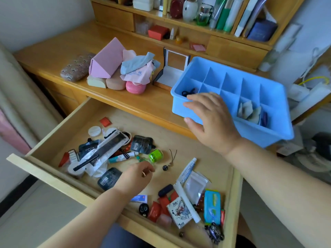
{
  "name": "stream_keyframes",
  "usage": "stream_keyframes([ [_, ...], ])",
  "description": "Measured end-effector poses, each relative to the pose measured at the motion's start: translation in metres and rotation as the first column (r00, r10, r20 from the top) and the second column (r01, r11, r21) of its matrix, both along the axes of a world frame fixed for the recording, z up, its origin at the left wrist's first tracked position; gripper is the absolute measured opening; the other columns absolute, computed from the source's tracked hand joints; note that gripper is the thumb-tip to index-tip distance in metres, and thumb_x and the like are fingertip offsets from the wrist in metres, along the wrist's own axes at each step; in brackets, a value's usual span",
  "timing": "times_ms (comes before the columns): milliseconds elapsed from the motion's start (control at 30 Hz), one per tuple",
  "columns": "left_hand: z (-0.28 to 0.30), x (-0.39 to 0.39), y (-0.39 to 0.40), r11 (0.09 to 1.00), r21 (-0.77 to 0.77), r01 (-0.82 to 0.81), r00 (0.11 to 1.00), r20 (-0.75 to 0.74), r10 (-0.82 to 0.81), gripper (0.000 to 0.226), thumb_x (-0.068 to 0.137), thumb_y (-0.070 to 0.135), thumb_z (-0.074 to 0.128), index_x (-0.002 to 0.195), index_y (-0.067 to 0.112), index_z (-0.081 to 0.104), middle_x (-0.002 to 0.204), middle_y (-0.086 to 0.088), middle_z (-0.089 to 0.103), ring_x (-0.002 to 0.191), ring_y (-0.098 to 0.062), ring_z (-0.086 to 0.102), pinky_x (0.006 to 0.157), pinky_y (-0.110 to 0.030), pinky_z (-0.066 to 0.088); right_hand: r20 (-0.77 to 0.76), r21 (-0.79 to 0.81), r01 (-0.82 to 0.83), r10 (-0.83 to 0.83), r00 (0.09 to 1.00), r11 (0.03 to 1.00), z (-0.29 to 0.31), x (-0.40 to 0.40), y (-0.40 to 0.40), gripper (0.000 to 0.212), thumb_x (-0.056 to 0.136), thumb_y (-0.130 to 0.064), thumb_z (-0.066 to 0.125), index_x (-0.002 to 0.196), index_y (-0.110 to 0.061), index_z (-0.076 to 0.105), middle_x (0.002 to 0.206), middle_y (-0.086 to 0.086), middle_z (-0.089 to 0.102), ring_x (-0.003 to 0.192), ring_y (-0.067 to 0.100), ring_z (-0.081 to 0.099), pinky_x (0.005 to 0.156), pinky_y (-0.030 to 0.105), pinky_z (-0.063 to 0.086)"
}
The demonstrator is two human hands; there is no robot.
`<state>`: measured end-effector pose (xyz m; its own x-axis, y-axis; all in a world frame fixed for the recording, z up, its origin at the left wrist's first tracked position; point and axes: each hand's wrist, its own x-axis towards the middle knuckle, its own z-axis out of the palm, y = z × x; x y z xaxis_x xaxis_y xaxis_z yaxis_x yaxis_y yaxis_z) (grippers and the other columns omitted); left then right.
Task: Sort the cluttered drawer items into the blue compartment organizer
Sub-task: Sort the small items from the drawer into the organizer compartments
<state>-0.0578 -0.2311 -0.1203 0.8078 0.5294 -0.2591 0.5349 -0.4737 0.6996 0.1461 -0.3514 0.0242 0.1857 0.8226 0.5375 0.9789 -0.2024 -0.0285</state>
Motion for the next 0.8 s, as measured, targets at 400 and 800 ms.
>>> stream_keyframes([
  [400,-0.023,0.027,-0.045,0.872,0.275,0.405,0.9,-0.289,-0.327,0.021,0.091,0.018,0.049,0.109,0.023,0.058,0.111,-0.002,0.044,0.092,-0.022,0.055,0.072,-0.029,0.044,-0.455,-0.688,0.051,-0.485,0.747,0.724,-0.158,-0.099,-0.114,0.041,0.089,-0.039,0.051,0.13,-0.036,0.043,0.12,-0.009,0.054,0.104,0.018,0.058,0.076,0.032,0.047],
  [800,-0.01,0.026,-0.073,0.667,0.34,0.663,0.731,-0.484,-0.48,0.063,0.067,0.072,0.058,0.1,0.019,0.06,0.103,-0.001,0.056,0.097,-0.021,0.048,0.087,-0.033,0.038,-0.393,-0.721,0.16,-0.588,0.707,0.675,-0.159,-0.103,-0.103,0.041,0.077,-0.065,0.053,0.092,-0.028,0.059,0.096,-0.008,0.062,0.091,0.013,0.06,0.064,0.029,0.034],
])
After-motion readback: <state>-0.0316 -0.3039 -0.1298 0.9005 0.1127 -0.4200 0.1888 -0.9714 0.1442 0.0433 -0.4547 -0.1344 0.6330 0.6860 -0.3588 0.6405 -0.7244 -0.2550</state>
